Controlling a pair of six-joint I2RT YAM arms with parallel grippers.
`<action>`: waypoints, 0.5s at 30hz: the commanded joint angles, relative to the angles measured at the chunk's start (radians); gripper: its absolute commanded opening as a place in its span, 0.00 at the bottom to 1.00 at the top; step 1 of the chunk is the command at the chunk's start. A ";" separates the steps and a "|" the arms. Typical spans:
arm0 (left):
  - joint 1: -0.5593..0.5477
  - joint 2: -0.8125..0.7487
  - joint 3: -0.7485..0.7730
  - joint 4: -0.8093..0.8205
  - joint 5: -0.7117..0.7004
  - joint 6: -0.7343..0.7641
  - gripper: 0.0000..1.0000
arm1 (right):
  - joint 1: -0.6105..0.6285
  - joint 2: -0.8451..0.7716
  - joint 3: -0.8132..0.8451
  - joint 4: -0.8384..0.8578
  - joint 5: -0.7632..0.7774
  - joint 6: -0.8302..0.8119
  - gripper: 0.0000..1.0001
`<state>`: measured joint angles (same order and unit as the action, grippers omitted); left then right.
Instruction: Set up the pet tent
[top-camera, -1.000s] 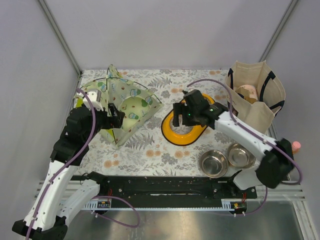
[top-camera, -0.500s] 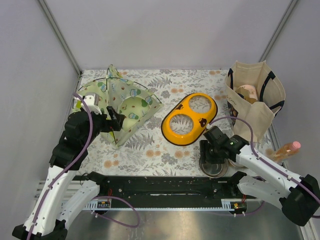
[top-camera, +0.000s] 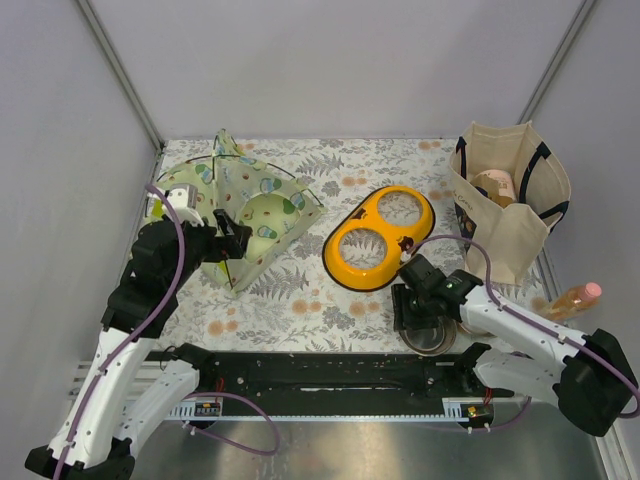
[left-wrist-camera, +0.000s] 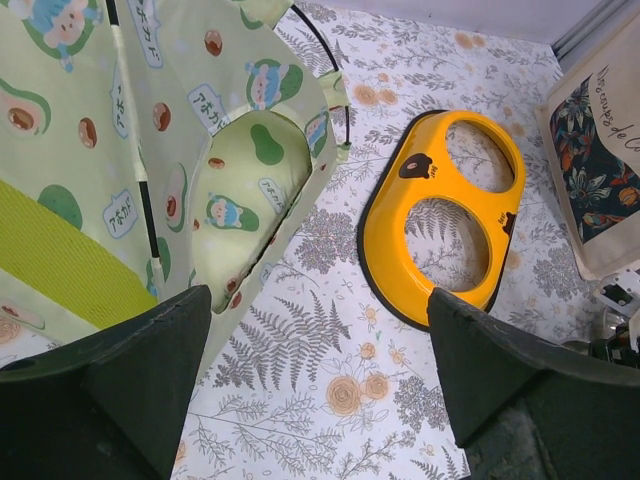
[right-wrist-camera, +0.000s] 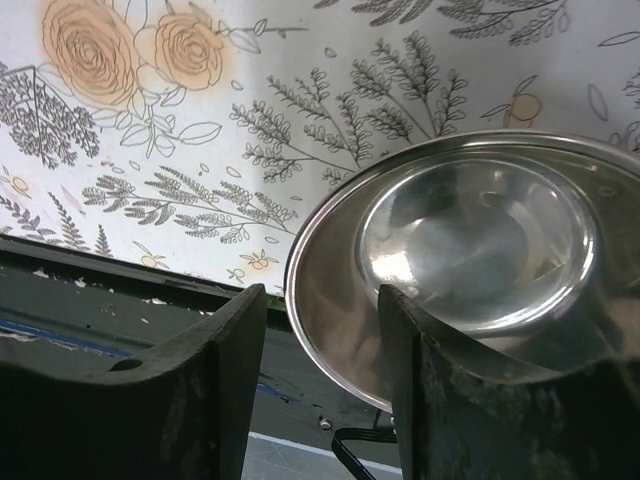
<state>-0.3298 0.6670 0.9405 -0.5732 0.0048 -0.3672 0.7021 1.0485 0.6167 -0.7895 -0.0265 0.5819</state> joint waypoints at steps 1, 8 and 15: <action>0.005 -0.018 -0.016 0.047 0.001 -0.024 0.92 | 0.062 0.016 0.026 0.010 0.022 0.002 0.56; 0.006 -0.027 -0.017 0.038 -0.002 -0.021 0.92 | 0.169 0.050 0.032 -0.014 0.111 0.058 0.49; 0.006 -0.029 -0.020 0.038 0.000 -0.013 0.93 | 0.246 0.082 0.083 -0.068 0.264 0.079 0.11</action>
<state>-0.3298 0.6487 0.9226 -0.5747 0.0048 -0.3824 0.9199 1.1332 0.6384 -0.8204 0.1127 0.6361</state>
